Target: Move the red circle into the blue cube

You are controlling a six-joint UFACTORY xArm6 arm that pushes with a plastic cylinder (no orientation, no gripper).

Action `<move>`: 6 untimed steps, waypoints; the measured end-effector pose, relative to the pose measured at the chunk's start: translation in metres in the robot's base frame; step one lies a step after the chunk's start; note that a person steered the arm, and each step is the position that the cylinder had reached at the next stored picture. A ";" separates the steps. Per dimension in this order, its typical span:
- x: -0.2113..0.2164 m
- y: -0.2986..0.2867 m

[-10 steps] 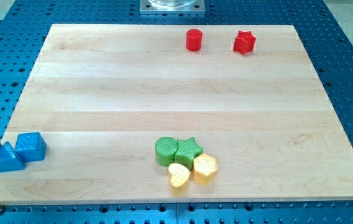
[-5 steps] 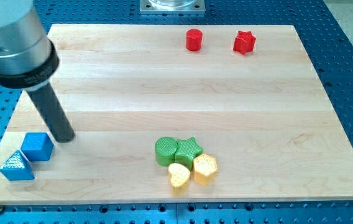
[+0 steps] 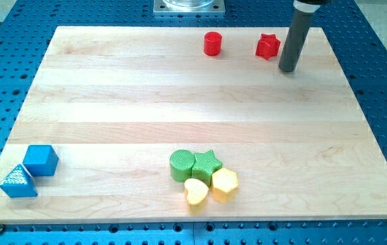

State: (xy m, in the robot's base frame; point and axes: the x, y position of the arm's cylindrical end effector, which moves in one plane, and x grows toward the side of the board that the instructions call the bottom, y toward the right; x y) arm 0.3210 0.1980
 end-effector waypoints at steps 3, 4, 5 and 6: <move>-0.055 0.004; -0.057 -0.016; -0.049 -0.075; -0.042 -0.148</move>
State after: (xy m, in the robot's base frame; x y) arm 0.2794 0.0500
